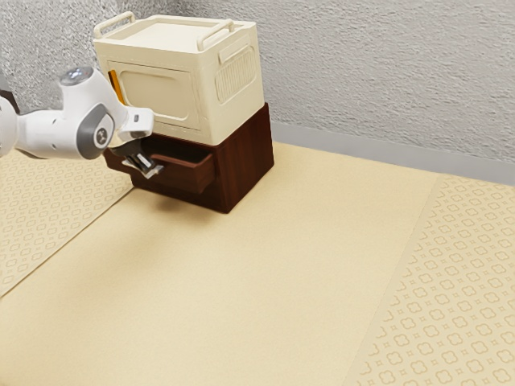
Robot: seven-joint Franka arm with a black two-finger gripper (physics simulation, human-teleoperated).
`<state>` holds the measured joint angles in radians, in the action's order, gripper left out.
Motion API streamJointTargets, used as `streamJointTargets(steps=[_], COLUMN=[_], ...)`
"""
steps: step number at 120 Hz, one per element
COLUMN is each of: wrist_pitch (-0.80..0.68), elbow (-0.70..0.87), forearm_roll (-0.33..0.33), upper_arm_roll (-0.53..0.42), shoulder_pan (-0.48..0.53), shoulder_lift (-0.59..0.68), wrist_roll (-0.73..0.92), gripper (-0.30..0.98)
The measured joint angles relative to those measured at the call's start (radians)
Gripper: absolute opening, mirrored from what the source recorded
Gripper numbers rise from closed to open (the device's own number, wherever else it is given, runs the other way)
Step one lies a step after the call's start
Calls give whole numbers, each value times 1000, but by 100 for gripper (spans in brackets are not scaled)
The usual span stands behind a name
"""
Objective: Push the drawer handle with one arm to close the drawer
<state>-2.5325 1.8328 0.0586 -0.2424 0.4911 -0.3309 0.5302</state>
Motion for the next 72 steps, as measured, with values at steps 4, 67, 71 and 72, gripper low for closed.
streamJointTargets(steps=[4,67,71,72], wrist_pitch=[-4,-49,-49,-49], elbow=[-3,-128,-136,-139], forearm_roll=[-1,-1,-1,-1], upper_arm_roll=[0,6,7,7], shoulder_pan=[0,-34,-35,-35], shoulder_lift=[-6,-104,-112,-114], wrist_roll=[2,35,37,37], gripper=[-10,-10,-10,-10])
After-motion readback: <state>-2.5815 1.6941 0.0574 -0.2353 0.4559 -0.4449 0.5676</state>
